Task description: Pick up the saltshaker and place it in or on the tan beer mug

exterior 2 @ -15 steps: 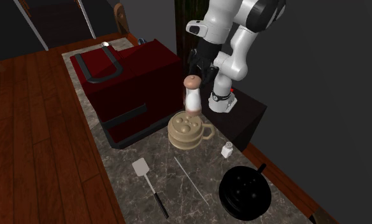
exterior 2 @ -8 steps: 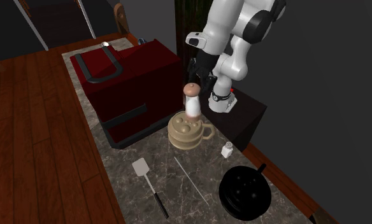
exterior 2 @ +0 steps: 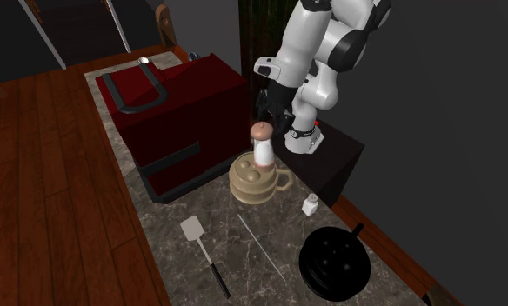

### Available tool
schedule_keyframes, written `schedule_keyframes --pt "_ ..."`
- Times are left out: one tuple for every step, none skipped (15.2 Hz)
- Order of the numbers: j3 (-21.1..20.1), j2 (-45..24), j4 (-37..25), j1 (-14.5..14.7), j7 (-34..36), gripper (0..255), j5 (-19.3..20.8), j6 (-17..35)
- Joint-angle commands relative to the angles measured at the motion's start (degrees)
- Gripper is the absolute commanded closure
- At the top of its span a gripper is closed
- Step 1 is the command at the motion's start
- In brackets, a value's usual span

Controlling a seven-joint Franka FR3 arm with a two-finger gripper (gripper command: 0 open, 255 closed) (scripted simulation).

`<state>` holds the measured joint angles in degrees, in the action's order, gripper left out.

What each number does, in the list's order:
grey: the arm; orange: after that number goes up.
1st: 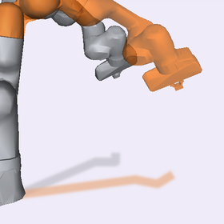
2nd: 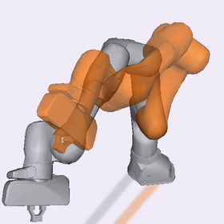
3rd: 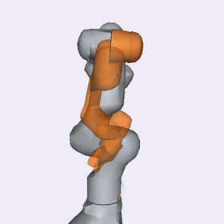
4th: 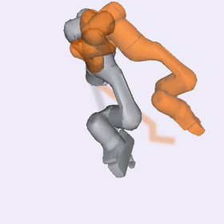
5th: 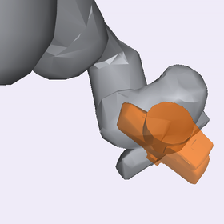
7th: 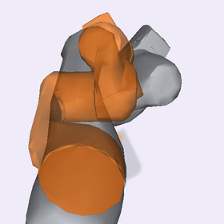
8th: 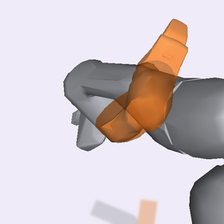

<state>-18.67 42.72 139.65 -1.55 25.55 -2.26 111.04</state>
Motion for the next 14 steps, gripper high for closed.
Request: schedule_keyframes --pt "0.00 0.00 0.17 0.00 0.00 255 0.00 0.20" --pt "0.00 0.00 0.17 0.00 0.00 255 0.00 0.20" --pt "0.00 0.00 0.17 0.00 0.00 255 0.00 0.20" --pt "0.00 0.00 0.17 0.00 0.00 255 0.00 0.20" --pt "0.00 0.00 0.17 0.00 0.00 255 0.00 0.20" --pt "0.00 0.00 0.17 0.00 0.00 0 0.00 0.20" --pt "0.00 0.00 0.17 0.00 0.00 0 0.00 0.20" --pt "0.00 0.00 0.16 0.00 0.00 0 0.00 0.20" --pt "0.00 0.00 0.16 0.00 0.00 0 0.00 0.20" --pt "0.00 0.00 0.16 0.00 0.00 0 0.00 0.20" --pt "-0.01 0.00 0.16 0.00 0.00 0 -0.01 0.20" --pt "0.12 0.36 -1.50 0.07 -0.03 0 0.00 -1.82" --pt "0.24 0.63 -3.22 0.11 -0.05 0 0.01 -3.81" --pt "0.33 0.81 -5.01 0.14 -0.05 0 0.04 -5.78"
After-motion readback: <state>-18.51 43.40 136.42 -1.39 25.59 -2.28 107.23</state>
